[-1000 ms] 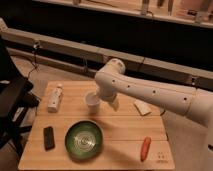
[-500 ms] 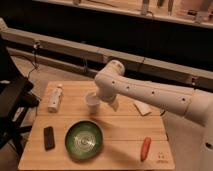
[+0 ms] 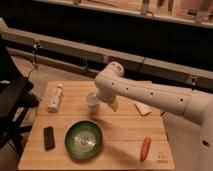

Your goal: Pick up the ceramic cup

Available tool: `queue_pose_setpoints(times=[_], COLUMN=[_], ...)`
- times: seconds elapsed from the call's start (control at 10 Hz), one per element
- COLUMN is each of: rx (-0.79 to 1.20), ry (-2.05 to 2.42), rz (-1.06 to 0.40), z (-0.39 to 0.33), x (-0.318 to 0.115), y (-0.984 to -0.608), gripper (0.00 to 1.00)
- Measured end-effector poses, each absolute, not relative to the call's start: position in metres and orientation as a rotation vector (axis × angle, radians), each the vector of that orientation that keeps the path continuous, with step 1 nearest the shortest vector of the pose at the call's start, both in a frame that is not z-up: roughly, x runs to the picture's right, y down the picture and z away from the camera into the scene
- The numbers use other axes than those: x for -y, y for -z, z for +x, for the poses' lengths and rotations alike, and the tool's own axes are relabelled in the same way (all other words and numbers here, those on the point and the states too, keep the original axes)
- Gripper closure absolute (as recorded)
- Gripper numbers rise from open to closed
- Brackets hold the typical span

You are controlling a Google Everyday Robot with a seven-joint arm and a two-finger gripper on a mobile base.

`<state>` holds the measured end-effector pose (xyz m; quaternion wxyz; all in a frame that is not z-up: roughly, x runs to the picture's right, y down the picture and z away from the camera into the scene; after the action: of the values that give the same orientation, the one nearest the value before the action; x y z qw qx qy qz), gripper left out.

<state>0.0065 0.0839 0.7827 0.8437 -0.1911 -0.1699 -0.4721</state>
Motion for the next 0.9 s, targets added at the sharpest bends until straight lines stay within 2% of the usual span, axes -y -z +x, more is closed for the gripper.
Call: queue_pose_setpoints(times=[0.9], rx=[0.362], ry=[1.002], rz=[-0.395], z=[0.006], x=[-0.087], y=[-0.796], gripper=[0.2])
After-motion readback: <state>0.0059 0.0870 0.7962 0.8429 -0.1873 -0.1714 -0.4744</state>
